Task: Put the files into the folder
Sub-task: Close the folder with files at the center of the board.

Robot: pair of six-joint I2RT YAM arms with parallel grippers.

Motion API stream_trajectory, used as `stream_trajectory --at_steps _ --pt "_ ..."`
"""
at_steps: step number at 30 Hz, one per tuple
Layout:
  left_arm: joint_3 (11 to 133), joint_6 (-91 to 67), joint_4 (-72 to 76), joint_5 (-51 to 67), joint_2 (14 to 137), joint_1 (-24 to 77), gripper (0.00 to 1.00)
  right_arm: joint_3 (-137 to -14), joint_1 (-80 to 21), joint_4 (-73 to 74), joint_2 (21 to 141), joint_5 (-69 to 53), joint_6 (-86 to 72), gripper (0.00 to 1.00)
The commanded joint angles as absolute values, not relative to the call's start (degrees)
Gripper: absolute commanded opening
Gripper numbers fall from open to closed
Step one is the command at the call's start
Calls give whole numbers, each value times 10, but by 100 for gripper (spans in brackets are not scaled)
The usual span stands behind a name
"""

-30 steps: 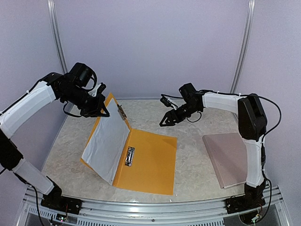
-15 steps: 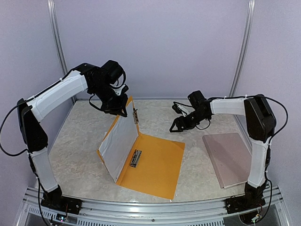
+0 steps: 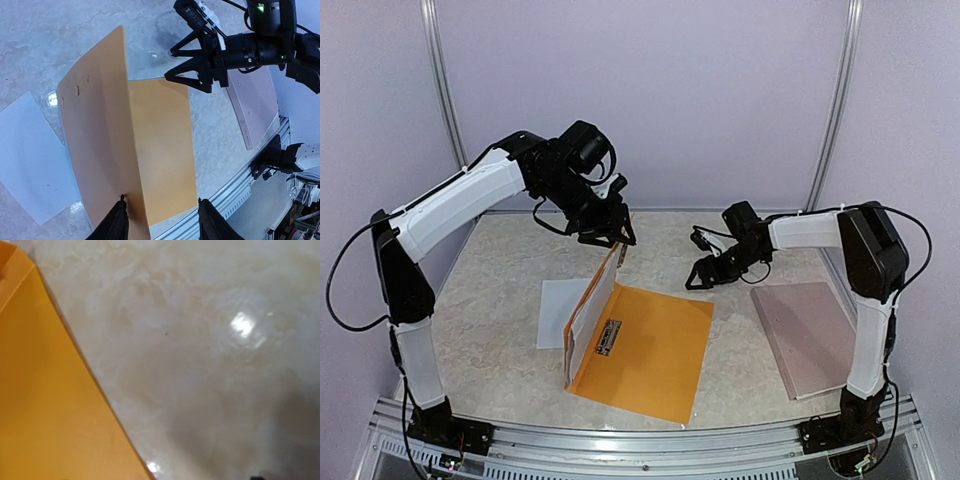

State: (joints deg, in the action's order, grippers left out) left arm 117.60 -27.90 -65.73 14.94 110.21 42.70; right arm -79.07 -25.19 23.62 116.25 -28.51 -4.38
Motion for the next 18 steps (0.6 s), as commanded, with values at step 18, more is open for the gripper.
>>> stream_trajectory --at_steps 18 --pt "1108 -274 -566 98 1159 562 64 -757 -161 250 1025 -222 -52 78"
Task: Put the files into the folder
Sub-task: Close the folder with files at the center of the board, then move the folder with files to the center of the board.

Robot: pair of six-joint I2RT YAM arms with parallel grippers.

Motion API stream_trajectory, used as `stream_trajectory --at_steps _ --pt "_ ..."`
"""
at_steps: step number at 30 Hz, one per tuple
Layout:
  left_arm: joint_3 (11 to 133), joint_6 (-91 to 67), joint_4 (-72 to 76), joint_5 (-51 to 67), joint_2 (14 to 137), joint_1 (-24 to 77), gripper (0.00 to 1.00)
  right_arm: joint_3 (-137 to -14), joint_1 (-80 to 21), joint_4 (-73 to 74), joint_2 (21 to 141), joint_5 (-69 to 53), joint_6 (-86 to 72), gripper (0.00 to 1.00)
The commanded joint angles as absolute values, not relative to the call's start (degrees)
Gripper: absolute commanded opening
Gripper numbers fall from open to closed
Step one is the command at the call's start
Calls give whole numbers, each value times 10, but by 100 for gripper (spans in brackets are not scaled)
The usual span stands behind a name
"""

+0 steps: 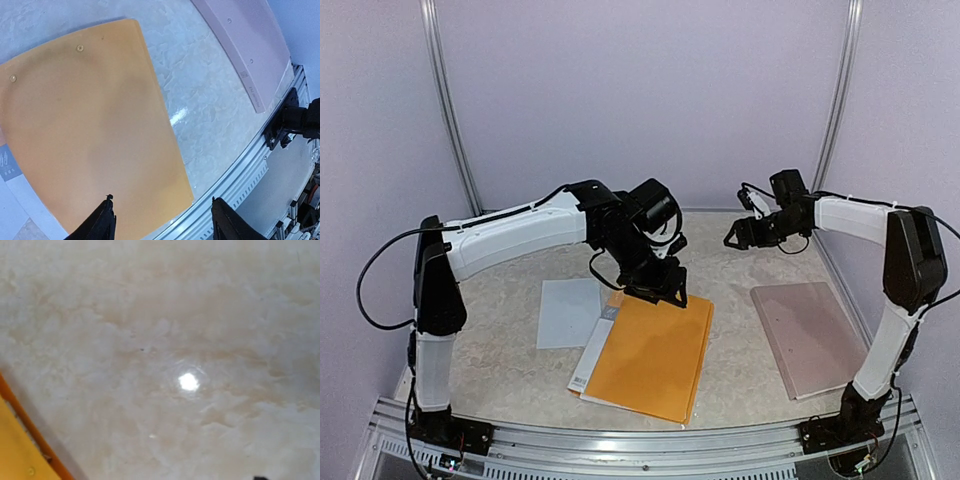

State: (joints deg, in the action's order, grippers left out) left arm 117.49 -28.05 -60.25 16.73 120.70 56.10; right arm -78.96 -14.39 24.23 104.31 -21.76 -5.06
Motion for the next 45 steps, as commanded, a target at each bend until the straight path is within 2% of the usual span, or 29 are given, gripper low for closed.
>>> stream_trajectory --at_steps 1,4,10,18,23,31,36,45 --pt "1081 -278 -555 86 1147 560 66 -745 -172 243 1020 -221 -52 78" --pt "996 -294 -516 63 1100 550 73 -710 -212 229 1005 -209 -54 77" --pt "825 -348 -435 51 1024 519 79 -629 -310 193 950 -170 -90 78" --pt "698 -394 -377 82 991 488 84 -536 -405 166 907 -96 -165 78" --pt "662 -423 -354 96 998 488 85 -510 -432 174 903 -64 -192 78" --pt "610 -452 -332 65 974 495 85 -470 -436 136 917 -69 -230 79" --pt "590 -460 -310 94 977 498 84 -470 -436 115 947 -77 -231 78" --pt "665 -462 -278 131 1043 531 80 -525 -417 153 993 -51 -197 79"
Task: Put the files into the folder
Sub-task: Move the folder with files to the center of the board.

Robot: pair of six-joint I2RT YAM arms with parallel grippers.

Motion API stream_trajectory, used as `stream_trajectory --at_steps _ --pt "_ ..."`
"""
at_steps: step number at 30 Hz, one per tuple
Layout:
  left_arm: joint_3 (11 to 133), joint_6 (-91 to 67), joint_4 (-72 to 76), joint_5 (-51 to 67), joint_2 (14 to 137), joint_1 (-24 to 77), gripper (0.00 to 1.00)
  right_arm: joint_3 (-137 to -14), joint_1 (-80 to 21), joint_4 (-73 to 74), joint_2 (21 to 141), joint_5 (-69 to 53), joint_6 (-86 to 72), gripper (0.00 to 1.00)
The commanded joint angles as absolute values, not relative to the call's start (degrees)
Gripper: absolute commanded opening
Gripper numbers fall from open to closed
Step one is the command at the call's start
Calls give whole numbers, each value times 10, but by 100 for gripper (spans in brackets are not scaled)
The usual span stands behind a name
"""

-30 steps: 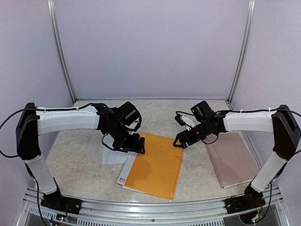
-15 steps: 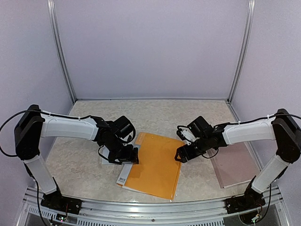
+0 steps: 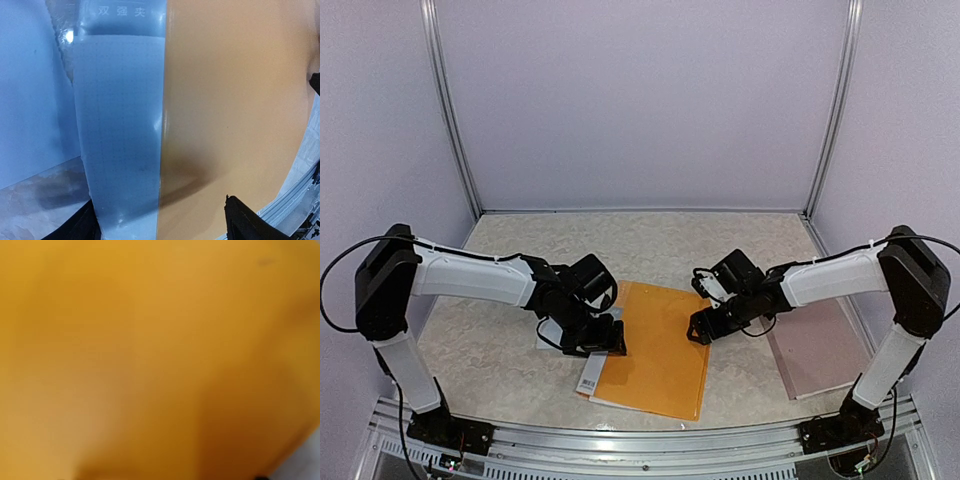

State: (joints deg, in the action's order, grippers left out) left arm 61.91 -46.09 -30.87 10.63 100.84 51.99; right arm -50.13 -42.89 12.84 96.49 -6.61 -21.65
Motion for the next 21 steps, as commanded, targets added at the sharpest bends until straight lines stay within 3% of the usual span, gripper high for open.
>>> stream_trajectory --at_steps 1,13,21 --pt "677 -462 -272 137 1057 533 80 -530 -410 156 997 -52 -192 79" --pt "842 -412 -295 164 1183 513 79 -611 -303 190 1044 -59 -123 78" --pt "836 -401 -299 159 1174 494 79 -674 -292 212 1086 -71 -96 78"
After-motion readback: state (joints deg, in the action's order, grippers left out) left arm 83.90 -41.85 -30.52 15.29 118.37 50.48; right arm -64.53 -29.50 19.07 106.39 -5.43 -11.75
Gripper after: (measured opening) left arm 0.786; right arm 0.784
